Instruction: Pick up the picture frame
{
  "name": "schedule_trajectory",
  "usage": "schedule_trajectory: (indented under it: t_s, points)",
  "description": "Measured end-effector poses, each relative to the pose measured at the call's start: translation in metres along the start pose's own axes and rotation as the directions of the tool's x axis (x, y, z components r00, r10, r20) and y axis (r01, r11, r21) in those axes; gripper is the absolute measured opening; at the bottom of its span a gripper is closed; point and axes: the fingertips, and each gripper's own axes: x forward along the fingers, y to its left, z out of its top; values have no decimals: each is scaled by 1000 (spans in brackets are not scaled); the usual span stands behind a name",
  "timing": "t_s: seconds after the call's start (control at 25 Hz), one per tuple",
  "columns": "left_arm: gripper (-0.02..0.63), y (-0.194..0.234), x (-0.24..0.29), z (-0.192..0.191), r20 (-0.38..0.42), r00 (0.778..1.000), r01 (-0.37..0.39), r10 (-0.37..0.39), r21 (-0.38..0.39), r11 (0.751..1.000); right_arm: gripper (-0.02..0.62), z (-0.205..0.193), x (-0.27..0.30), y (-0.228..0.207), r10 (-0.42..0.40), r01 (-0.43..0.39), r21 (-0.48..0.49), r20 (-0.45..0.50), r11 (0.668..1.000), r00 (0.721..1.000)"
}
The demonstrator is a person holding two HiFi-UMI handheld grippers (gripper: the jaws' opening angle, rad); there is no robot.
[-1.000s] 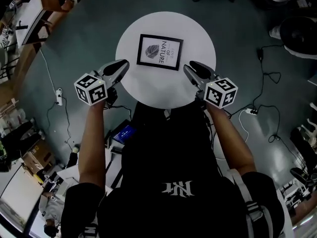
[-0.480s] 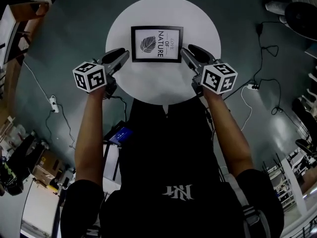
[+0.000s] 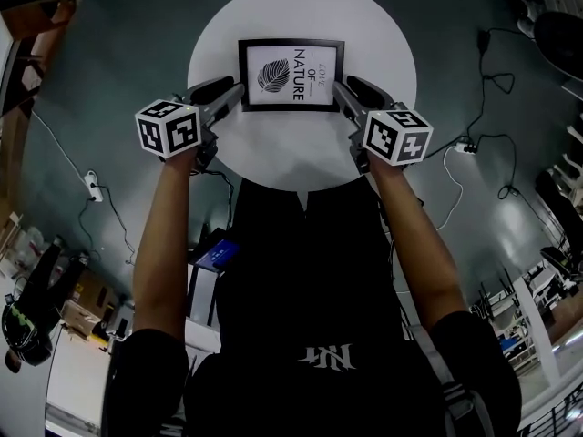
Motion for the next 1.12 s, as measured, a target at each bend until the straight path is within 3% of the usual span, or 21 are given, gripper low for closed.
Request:
schedule_trajectory:
  t_s: [0.4,0.6,0.68,1.12]
  points:
    - [124,3,14,-8,-41,997,-58,58,-11,998,137,-7,10,3,-33,32,-33,-23,999,999]
    - [123,0,17,-9,-35,996,-81,81,0,997,131,-9,11,1,-70,68,-68,-31,995,997]
    - [116,1,17,-9,-33,995,-96,96,3,995,92,-10,12,-2,-87,85,-78,-33,993,996]
    - [89,3,17,-9,-22,988,-153,153,5,988,83,-9,10,-2,-137,135,-112,-10,985,991]
